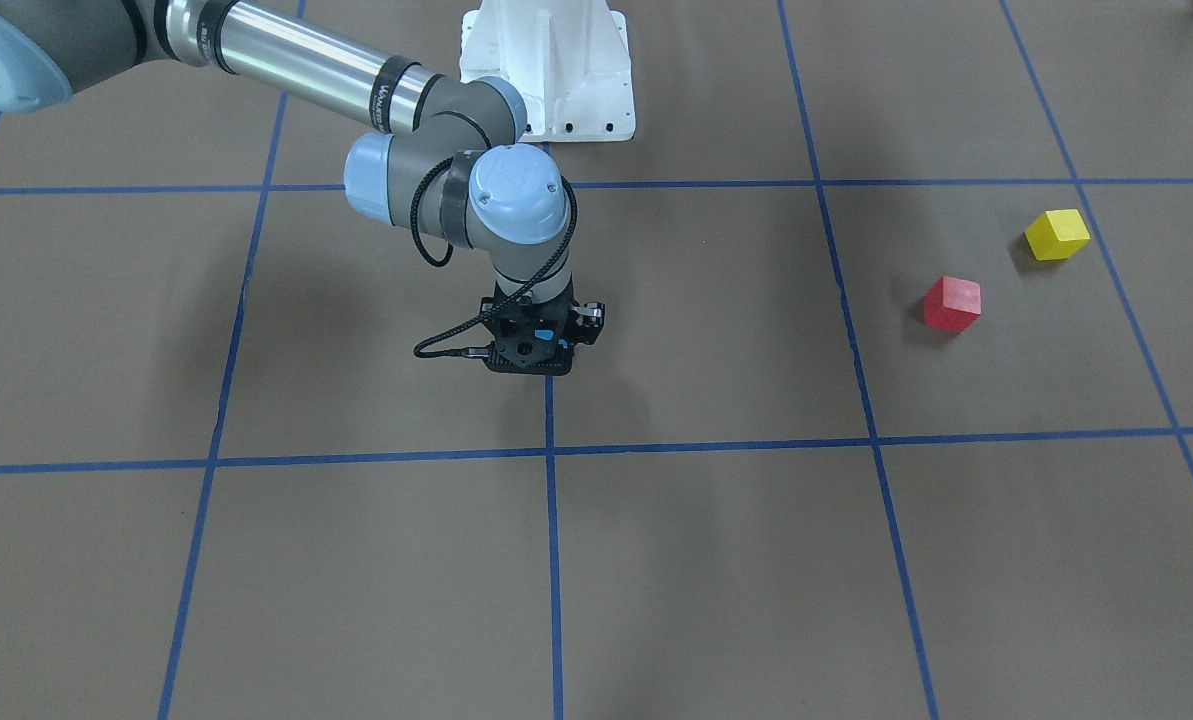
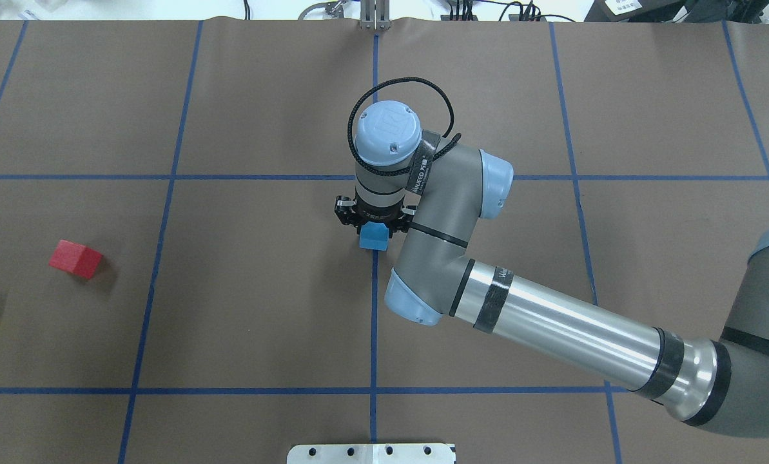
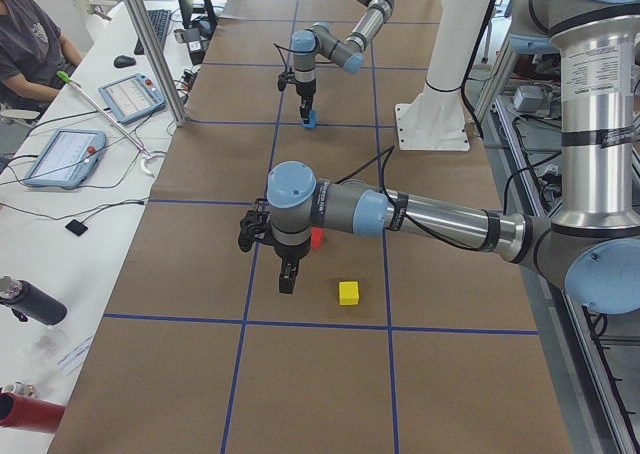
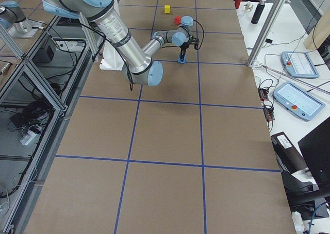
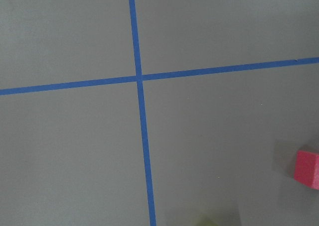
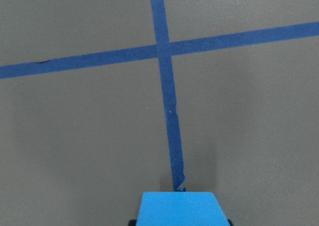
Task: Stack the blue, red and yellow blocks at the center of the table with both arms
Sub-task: 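Lower the blue cube onto the center grid crossing and release it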
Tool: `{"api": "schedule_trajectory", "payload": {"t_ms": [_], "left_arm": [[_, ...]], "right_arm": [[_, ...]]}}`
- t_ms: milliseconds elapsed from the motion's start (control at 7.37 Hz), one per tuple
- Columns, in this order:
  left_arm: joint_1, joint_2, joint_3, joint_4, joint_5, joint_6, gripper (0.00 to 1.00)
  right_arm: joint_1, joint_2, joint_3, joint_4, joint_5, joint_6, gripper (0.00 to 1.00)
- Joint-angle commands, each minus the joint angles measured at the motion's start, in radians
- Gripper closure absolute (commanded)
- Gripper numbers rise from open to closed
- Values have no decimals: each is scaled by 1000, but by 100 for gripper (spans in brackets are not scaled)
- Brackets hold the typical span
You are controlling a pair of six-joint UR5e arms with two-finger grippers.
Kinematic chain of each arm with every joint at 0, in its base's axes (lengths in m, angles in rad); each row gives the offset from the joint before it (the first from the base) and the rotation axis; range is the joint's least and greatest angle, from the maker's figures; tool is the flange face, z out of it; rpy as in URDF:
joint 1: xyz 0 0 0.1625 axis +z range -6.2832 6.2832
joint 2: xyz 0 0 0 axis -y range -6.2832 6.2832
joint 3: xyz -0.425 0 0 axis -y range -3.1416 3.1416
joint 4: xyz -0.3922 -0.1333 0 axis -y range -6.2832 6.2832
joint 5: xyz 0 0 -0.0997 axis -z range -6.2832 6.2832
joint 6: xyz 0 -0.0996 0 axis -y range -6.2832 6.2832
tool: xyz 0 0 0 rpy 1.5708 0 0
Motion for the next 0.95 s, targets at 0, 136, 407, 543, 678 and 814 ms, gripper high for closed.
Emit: {"api": "schedule_trajectory", "payload": {"t_ms": [0, 136, 407, 543, 678, 814], "left_arm": [[0, 0, -1, 0, 0, 0, 0], [0, 0, -1, 0, 0, 0, 0], [0, 0, -1, 0, 0, 0, 0], [0, 0, -1, 0, 0, 0, 0], [0, 0, -1, 0, 0, 0, 0], [0, 0, -1, 0, 0, 0, 0]], "right_arm": [[-2, 0, -1, 0, 0, -1, 100], [-3, 0, -3, 0, 0, -2, 100], [-6, 0, -9, 0, -2, -14, 100], [-6, 0, -9, 0, -2, -22, 100], [-6, 0, -9, 0, -2, -25, 79], [-8, 0, -9, 0, -2, -27, 32]]}}
